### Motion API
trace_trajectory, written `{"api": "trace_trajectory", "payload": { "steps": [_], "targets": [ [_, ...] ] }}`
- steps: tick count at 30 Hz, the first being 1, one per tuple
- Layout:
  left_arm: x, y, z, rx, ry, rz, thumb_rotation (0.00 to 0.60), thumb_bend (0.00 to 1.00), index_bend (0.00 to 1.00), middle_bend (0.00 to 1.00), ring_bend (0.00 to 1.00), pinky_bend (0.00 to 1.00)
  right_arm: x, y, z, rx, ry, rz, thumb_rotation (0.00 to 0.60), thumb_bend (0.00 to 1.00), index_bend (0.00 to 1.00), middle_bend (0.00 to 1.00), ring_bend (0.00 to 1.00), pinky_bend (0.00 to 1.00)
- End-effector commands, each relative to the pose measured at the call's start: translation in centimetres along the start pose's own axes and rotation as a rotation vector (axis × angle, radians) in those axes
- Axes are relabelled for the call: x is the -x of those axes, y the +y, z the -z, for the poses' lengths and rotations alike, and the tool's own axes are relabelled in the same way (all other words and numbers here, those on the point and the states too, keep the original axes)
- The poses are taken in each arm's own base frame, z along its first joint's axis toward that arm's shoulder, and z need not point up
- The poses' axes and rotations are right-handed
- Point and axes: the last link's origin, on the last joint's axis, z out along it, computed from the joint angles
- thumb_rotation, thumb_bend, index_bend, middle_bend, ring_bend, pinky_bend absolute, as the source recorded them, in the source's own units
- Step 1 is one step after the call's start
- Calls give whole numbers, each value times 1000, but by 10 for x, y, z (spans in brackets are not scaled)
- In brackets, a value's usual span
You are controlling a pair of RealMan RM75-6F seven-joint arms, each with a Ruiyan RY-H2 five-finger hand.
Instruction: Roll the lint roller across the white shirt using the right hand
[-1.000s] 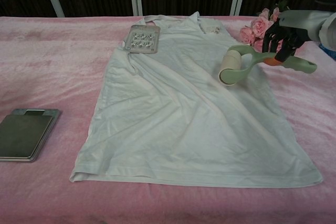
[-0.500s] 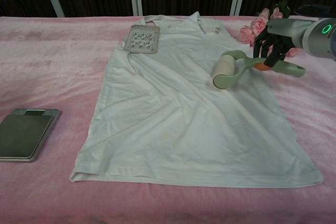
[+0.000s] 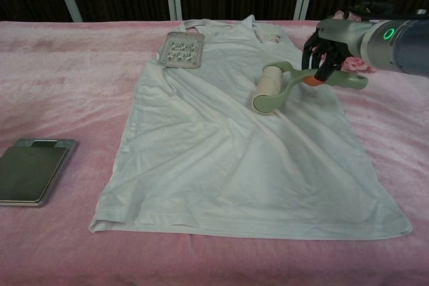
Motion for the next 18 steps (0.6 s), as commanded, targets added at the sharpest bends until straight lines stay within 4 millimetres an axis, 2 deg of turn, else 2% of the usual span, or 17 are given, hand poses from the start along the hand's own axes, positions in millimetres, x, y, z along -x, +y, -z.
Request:
{"api": "trace_trajectory", "payload": {
  "steps": [1, 7, 18],
  "targets": [
    [0, 0, 0, 1, 0, 0, 600, 361, 133, 70, 21, 135, 1, -10, -1, -18, -3, -1, 600, 645, 662, 550, 556, 398],
    [0, 0, 0, 2, 0, 0, 600, 361, 133, 70, 21, 135, 6, -33, -7, -44, -21, -11, 600, 650, 664, 551, 557, 398],
    [0, 0, 0, 4, 0, -1, 600, 361, 133, 70, 21, 135, 13, -61, -13, -77, -49, 2, 600, 651, 664, 551, 557, 398]
  ]
}}
